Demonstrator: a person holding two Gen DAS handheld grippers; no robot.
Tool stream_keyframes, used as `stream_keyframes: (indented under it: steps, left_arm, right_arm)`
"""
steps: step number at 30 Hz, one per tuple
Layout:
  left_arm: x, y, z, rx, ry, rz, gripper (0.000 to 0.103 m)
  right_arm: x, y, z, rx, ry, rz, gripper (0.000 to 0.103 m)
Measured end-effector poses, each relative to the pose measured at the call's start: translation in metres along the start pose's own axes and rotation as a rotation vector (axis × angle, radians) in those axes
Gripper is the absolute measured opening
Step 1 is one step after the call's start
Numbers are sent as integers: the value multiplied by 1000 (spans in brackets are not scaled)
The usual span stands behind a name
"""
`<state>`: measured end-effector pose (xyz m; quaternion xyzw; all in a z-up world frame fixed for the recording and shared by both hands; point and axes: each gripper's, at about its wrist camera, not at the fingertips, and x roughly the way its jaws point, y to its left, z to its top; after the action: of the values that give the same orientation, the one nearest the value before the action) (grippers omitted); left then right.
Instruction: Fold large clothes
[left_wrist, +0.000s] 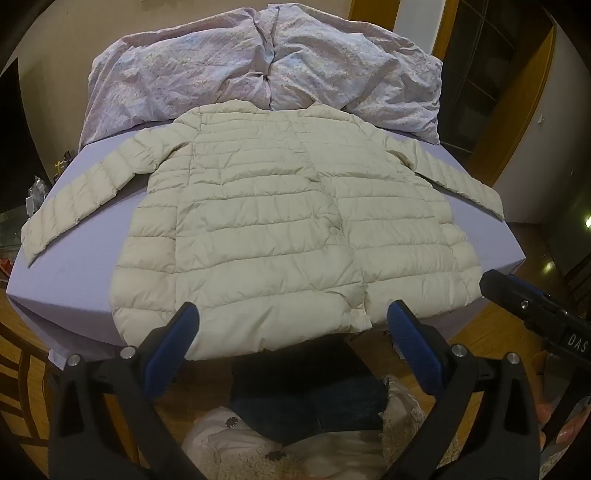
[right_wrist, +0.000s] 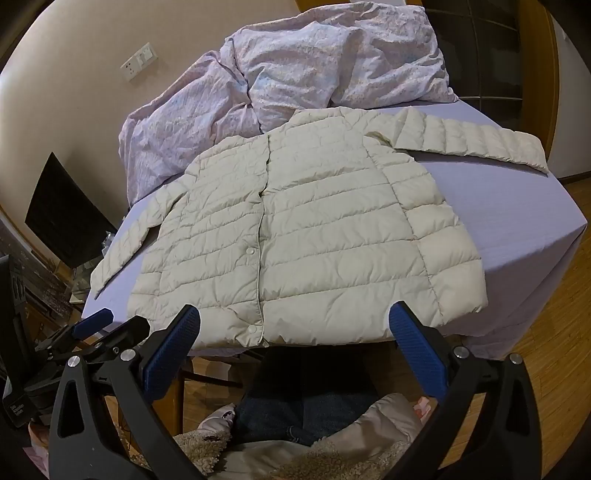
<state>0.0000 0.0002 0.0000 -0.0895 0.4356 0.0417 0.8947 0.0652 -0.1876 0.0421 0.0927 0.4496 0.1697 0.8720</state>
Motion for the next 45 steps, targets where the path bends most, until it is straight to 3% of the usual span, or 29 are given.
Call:
stream_keyframes:
  steps: [45]
  left_arm:
    - [0,0,0,5,-4,6,101]
  right_arm:
    - [1,-3,0,5,-2,7,102]
